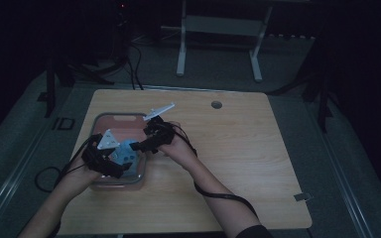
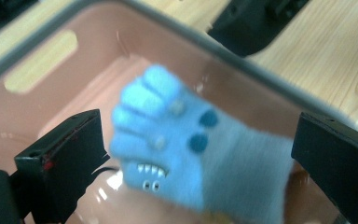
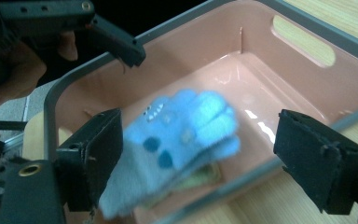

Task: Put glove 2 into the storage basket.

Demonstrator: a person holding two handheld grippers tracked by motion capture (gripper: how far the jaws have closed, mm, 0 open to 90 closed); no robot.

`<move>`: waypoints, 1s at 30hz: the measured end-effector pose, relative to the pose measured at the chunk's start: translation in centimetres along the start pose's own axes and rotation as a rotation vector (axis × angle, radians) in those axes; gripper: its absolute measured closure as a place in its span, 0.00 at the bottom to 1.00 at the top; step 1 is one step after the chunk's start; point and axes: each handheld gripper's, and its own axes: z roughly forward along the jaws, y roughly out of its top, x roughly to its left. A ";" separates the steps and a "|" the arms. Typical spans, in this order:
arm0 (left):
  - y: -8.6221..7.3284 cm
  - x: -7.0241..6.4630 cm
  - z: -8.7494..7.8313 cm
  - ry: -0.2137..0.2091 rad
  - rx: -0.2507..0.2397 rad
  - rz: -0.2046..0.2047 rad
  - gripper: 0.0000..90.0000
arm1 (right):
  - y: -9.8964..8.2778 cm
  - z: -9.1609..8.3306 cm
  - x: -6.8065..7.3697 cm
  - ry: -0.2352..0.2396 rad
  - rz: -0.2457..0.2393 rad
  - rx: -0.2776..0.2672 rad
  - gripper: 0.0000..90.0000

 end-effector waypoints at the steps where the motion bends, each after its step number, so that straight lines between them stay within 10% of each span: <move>1: 0.2 -0.2 0.0 -0.001 -0.008 0.009 0.03 | -0.2 -0.4 0.0 0.000 -0.002 -0.002 0.17; 30: 5.4 -8.8 4.3 -0.211 -0.082 0.128 0.03 | -10.6 -9.7 -3.2 -0.087 0.010 -0.013 0.16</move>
